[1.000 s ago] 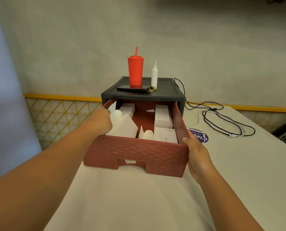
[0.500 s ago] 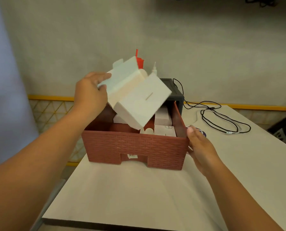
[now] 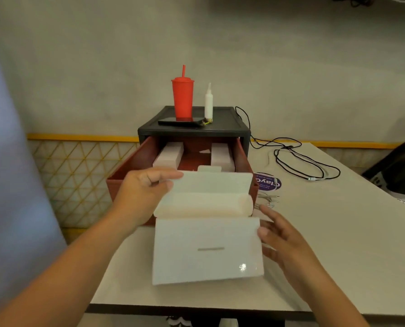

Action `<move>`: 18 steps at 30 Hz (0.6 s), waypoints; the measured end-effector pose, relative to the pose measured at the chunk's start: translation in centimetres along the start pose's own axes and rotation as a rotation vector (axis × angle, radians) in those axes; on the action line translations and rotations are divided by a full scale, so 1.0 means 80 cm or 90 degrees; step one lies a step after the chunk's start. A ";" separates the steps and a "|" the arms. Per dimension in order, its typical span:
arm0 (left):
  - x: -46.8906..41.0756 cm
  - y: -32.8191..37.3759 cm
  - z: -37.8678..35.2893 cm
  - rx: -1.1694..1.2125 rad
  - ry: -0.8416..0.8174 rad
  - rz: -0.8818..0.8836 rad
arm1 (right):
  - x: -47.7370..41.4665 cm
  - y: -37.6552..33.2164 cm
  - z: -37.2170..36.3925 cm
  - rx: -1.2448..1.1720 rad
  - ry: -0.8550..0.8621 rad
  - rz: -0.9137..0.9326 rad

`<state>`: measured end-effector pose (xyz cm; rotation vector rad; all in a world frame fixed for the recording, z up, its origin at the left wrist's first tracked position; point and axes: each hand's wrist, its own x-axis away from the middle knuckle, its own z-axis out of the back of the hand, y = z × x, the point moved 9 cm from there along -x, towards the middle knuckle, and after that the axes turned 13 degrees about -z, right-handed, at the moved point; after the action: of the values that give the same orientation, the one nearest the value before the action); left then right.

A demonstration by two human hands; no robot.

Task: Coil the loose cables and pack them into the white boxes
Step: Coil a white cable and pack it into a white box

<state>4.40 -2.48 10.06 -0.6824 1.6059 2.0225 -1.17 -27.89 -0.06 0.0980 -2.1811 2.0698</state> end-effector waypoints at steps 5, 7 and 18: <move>0.035 -0.029 -0.018 0.090 0.003 0.066 | 0.001 0.034 -0.015 0.015 -0.058 -0.060; 0.048 -0.043 -0.026 0.161 -0.018 0.118 | -0.001 0.039 -0.014 -0.013 -0.062 -0.064; 0.129 -0.101 -0.036 0.146 -0.115 0.255 | -0.021 0.041 -0.013 -0.092 -0.072 -0.071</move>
<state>1.88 -3.08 -3.13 -0.0940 1.9396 2.0444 0.12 -26.72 -3.47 0.3229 -2.3239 1.8852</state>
